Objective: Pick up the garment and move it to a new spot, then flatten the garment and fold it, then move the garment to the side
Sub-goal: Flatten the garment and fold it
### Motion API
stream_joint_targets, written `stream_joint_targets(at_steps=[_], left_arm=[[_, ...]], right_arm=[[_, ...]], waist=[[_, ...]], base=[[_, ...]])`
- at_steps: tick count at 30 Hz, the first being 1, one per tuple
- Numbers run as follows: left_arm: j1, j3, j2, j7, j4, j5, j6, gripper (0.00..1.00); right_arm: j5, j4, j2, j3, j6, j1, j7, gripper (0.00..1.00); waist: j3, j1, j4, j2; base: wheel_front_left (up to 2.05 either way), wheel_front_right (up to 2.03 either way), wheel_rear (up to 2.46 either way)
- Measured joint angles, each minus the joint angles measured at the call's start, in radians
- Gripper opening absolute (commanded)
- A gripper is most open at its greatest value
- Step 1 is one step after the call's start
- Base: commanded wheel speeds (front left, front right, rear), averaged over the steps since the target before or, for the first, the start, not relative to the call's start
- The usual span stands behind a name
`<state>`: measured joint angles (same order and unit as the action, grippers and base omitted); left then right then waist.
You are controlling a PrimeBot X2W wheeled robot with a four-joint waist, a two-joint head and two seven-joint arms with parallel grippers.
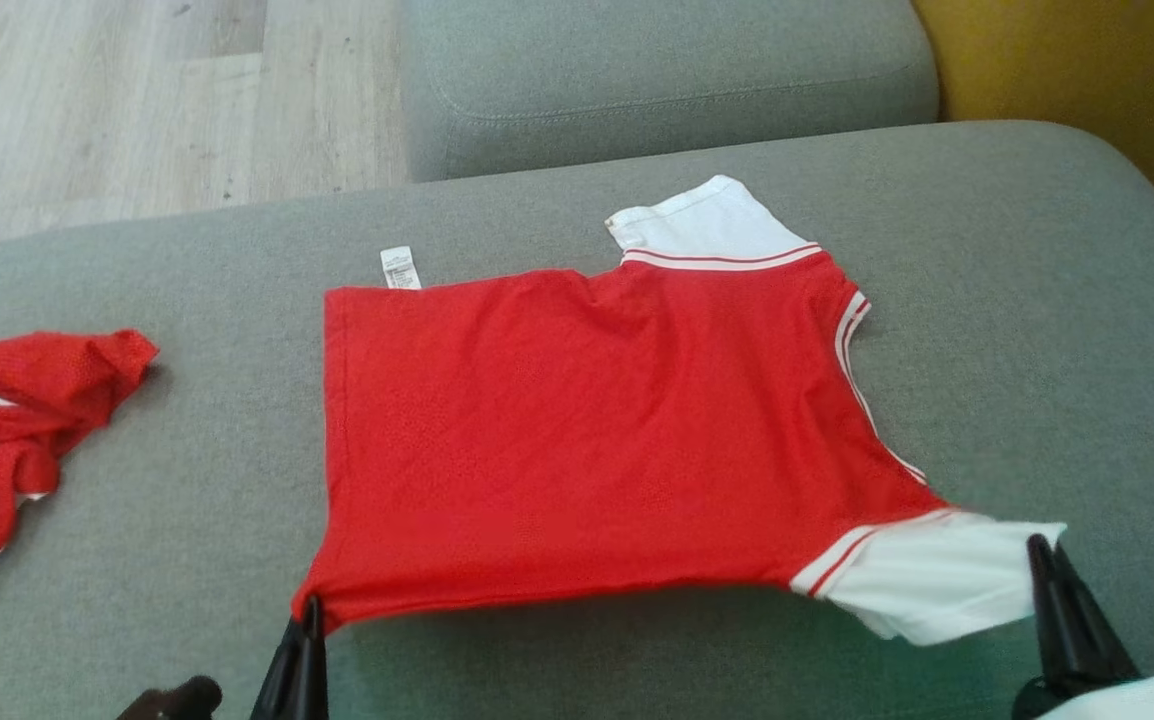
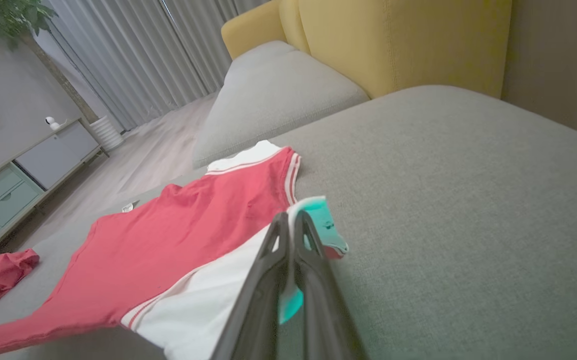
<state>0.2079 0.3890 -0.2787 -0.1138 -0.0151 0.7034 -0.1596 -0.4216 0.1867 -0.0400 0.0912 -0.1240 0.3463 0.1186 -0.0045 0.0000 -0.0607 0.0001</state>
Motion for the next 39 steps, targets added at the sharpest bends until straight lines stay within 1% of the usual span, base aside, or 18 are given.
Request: stream_joint_targets(at_steps=[3, 7, 12, 17, 23, 24, 28, 31, 37, 38, 39], left_arm=[[-0.012, 0.002, 0.016, 0.008, -0.021, 0.017, 0.003, 0.0], [-0.058, 0.002, 0.055, 0.017, -0.058, 0.063, 0.02, 0.0], [-0.119, -0.002, 0.085, 0.017, -0.113, 0.096, 0.038, 0.0], [-0.206, -0.016, 0.115, 0.025, -0.177, 0.133, 0.056, 0.0], [-0.321, -0.023, 0.122, 0.03, -0.257, 0.133, 0.064, 0.0], [-0.321, -0.023, 0.122, 0.03, -0.257, 0.133, 0.064, 0.0], [-0.376, -0.008, 0.123, 0.049, -0.312, 0.113, 0.068, 0.0], [-0.415, 0.004, 0.129, 0.055, -0.349, 0.107, 0.077, 0.0], [-0.484, 0.028, 0.132, 0.07, -0.429, 0.086, 0.082, 0.0], [-0.499, 0.032, 0.134, 0.07, -0.454, 0.085, 0.09, 0.0], [-0.506, 0.035, 0.134, 0.07, -0.466, 0.077, 0.09, 0.38]], right_arm=[[0.009, -0.057, 0.0, -0.007, 0.0, -0.038, -0.015, 0.0], [0.018, -0.129, 0.0, -0.016, 0.0, -0.119, -0.043, 0.0], [0.018, -0.216, 0.0, -0.028, 0.0, -0.209, -0.076, 0.0], [0.023, -0.319, 0.0, -0.041, 0.0, -0.345, -0.103, 0.0], [0.031, -0.476, -0.002, -0.059, 0.0, -0.548, -0.145, 0.0], [0.031, -0.476, -0.002, -0.059, 0.0, -0.548, -0.145, 0.0], [0.053, -0.615, -0.005, -0.082, 0.0, -0.661, -0.144, 0.0], [0.08, -0.714, -0.006, -0.083, 0.0, -0.721, -0.144, 0.0], [0.102, -0.896, -0.007, -0.084, 0.0, -0.842, -0.163, 0.0], [0.102, -0.958, -0.008, -0.087, 0.0, -0.878, -0.164, 0.23], [0.102, -0.988, -0.008, -0.087, 0.0, -0.895, -0.172, 0.65]], waist=[[0.014, 0.0, 0.006, 0.0], [0.032, 0.0001, 0.021, 0.0], [0.051, 0.0002, 0.035, 0.0], [0.077, 0.0002, 0.046, 0.0], [0.113, 0.0003, 0.05, -0.0001], [0.113, 0.0003, 0.05, -0.0001], [0.135, 0.0003, 0.055, -0.0001], [0.148, 0.0002, 0.063, -0.0001], [0.165, 0.0001, 0.074, -0.0001], [0.168, 0.0001, 0.076, -0.0001], [0.169, 0.0002, 0.077, -0.0001]], base=[[0.0, 0.0, 0.0], [0.0, 0.0, 0.0], [0.0, 0.0, 0.0], [0.0, 0.0, 0.0], [0.0, 0.0, 0.0], [0.0, 0.0, 0.0], [0.0, 0.0, 0.0], [0.0, 0.0, 0.0], [0.0, 0.0, 0.0], [0.0, 0.0, 0.0], [0.0, 0.0, 0.0]])
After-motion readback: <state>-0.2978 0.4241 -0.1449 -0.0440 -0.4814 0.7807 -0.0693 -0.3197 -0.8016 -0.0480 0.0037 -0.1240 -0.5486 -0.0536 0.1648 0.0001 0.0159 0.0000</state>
